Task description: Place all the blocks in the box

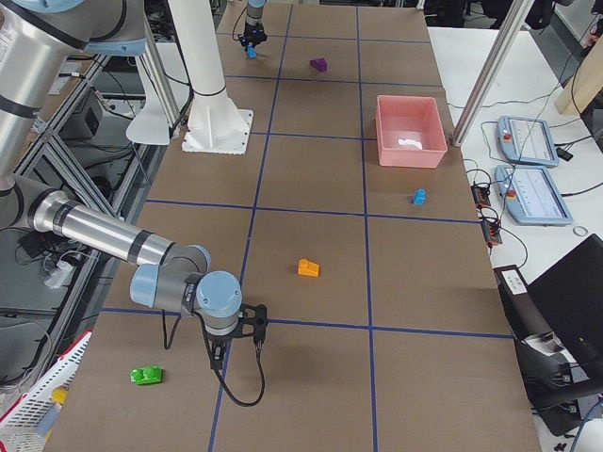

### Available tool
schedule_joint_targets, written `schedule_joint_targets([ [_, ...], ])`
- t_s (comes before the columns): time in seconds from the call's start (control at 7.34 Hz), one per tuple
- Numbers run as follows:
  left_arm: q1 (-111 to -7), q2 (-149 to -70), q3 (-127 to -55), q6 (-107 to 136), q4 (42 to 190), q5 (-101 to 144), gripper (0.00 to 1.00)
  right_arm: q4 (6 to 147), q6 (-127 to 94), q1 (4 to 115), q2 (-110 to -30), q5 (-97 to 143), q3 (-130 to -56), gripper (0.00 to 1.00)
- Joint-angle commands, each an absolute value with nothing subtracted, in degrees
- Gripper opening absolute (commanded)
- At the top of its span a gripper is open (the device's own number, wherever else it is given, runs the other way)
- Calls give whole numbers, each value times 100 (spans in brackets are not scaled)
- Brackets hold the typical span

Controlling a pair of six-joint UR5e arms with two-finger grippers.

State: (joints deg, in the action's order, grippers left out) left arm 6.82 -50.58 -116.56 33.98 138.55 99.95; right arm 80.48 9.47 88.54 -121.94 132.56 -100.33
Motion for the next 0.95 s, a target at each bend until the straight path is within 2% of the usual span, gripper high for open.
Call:
schedule_joint_targets([
  [0.0, -153, -5123, -12310, 3542, 13869, 10420, 0, 8042, 1211, 8877, -12400, 13228, -9915, 100],
  [0.14, -967, -5202, -12427, 3533, 13878, 11050, 0, 8033, 1256, 8886, -12497, 13228, -9836, 100],
  [0.27, -2081, -5777, -12471, 3525, 13826, 11779, 0, 8033, 1353, 8886, -12533, 13062, -9722, 100],
  [0.54, -3631, -7349, -12323, 3525, 12926, 12714, 0, 8033, 1853, 8886, -12559, 12946, -9379, 100],
  [0.82, -4322, -9604, -12208, 3525, 10726, 12779, 0, 7989, 2343, 8886, -12804, 12946, -9290, 100],
])
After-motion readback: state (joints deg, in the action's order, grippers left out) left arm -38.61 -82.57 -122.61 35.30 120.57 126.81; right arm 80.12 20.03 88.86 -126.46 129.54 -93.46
